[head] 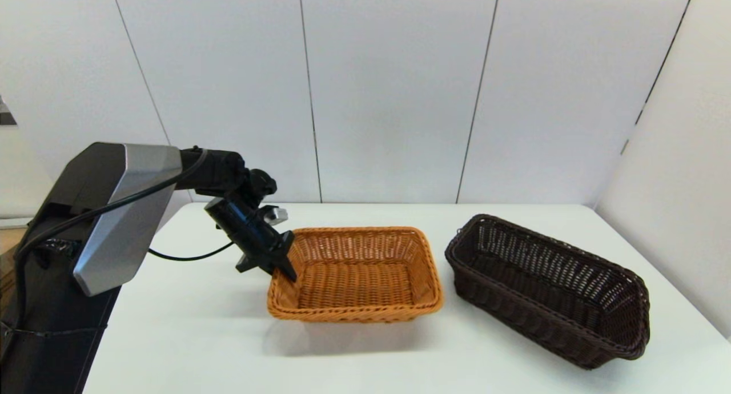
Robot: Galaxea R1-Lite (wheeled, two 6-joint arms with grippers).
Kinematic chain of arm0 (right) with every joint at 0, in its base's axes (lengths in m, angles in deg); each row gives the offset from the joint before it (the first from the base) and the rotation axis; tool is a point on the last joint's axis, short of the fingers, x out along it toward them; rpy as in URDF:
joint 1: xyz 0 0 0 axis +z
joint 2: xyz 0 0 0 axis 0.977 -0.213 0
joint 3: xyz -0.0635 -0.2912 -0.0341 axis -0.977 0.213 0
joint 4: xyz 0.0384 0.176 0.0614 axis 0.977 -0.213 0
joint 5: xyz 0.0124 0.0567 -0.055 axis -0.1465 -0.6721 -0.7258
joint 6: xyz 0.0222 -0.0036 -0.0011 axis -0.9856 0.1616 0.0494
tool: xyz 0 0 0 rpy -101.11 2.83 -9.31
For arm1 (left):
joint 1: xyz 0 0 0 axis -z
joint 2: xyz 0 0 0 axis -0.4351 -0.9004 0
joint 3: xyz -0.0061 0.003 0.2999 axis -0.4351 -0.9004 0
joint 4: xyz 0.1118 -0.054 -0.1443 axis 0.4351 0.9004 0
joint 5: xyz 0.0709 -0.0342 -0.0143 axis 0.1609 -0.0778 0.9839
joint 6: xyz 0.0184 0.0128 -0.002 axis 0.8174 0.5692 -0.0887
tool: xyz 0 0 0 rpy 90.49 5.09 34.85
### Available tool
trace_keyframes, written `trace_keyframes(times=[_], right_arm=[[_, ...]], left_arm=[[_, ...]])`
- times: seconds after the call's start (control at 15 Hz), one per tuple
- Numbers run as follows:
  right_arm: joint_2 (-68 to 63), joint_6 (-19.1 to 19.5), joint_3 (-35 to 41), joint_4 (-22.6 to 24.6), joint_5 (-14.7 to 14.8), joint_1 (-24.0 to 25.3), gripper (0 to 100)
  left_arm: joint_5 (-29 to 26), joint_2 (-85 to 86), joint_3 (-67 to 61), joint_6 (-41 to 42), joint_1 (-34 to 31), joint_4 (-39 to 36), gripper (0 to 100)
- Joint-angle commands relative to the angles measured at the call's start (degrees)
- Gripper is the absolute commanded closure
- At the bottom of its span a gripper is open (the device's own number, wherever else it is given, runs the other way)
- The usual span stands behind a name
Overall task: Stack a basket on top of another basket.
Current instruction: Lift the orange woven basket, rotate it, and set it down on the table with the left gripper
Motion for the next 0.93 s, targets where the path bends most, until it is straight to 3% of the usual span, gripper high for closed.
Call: trace_keyframes(times=[0.07,0.27,0.33,0.53,0.73,0.93], right_arm=[[-0.07,0.00,0.01,0.01,0.00,0.02,0],[0.01,0.00,0.01,0.01,0.00,0.02,0],[0.01,0.00,0.01,0.01,0.00,0.02,0],[-0.07,0.00,0.01,0.01,0.00,0.02,0],[-0.07,0.00,-0.08,0.01,0.00,0.02,0],[0.01,0.00,0.01,0.01,0.00,0.02,0]], left_arm=[[-0.20,0.07,0.00,0.06,-0.01,-0.51,100],[-0.11,-0.02,0.00,0.15,-0.01,-0.60,100],[-0.02,-0.11,0.00,0.59,-0.01,-0.60,0],[-0.46,0.69,0.00,0.50,-1.24,-0.60,0],[-5.21,9.39,-0.09,0.24,-6.69,-0.07,0],[-4.68,27.49,-0.97,0.76,-13.81,6.96,0]])
